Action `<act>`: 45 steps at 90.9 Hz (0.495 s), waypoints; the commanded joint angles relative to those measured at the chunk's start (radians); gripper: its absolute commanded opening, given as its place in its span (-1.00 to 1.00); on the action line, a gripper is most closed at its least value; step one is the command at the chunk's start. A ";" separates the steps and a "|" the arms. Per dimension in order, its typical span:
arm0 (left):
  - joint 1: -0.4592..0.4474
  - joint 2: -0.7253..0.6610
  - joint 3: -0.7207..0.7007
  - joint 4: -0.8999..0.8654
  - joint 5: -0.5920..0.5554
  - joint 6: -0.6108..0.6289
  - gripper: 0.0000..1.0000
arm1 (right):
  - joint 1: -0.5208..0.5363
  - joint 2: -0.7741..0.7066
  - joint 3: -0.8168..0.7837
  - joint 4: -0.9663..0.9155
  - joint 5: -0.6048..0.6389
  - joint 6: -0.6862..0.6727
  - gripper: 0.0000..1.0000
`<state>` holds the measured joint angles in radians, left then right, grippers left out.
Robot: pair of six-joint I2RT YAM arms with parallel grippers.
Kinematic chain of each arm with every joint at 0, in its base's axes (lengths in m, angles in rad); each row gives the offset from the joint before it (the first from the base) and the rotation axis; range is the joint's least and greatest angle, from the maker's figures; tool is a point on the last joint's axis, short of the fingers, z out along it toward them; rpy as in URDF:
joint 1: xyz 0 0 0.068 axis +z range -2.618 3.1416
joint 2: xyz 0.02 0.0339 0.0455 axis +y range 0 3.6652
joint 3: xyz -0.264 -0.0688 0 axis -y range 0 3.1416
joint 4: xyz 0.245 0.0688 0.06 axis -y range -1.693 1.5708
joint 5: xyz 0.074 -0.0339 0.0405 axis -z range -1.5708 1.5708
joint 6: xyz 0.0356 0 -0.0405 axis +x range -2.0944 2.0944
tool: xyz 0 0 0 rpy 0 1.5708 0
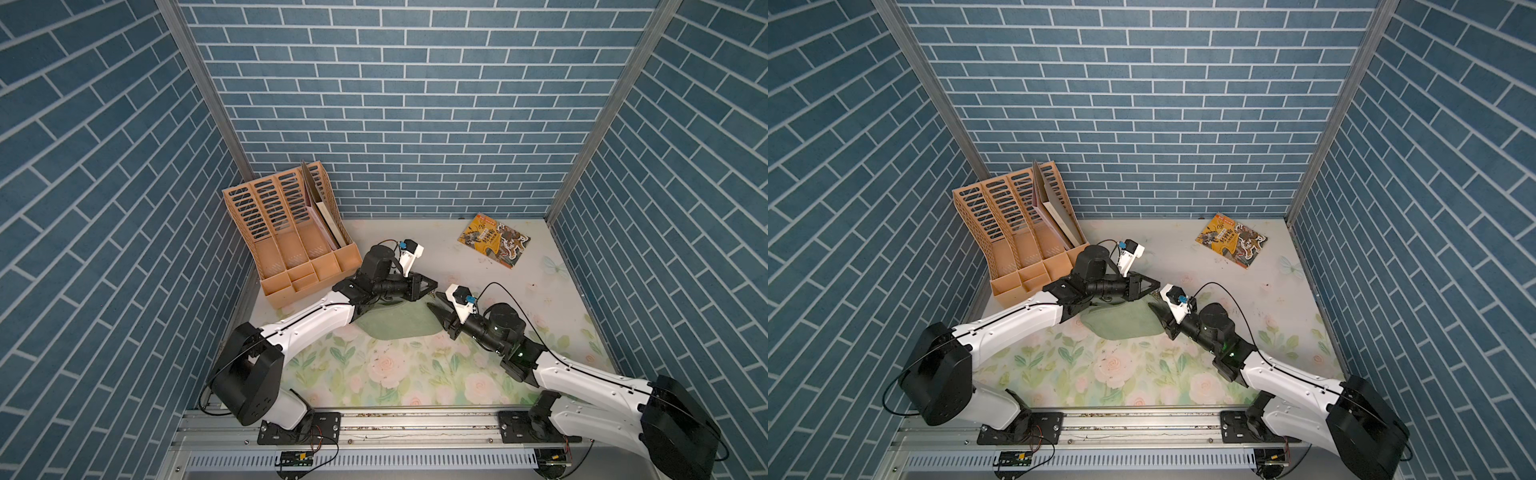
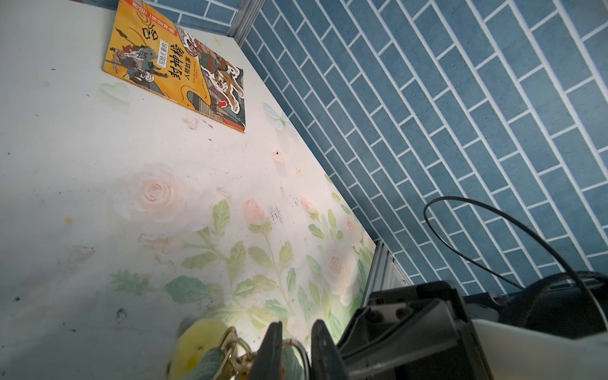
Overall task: Remove the decoration from the bag
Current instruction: Pick up the bag from the center of the board.
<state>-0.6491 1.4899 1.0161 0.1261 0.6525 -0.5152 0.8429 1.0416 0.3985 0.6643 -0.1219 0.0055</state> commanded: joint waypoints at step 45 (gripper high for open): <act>0.056 0.000 0.124 -0.222 0.291 0.526 -1.00 | -0.242 -0.121 -0.068 -0.060 -0.179 0.179 -0.50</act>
<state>-0.5980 1.4849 1.0626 0.0132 0.8501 -0.1921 0.6033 0.8986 0.3473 0.6163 -0.2684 0.1871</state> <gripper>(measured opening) 0.189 0.257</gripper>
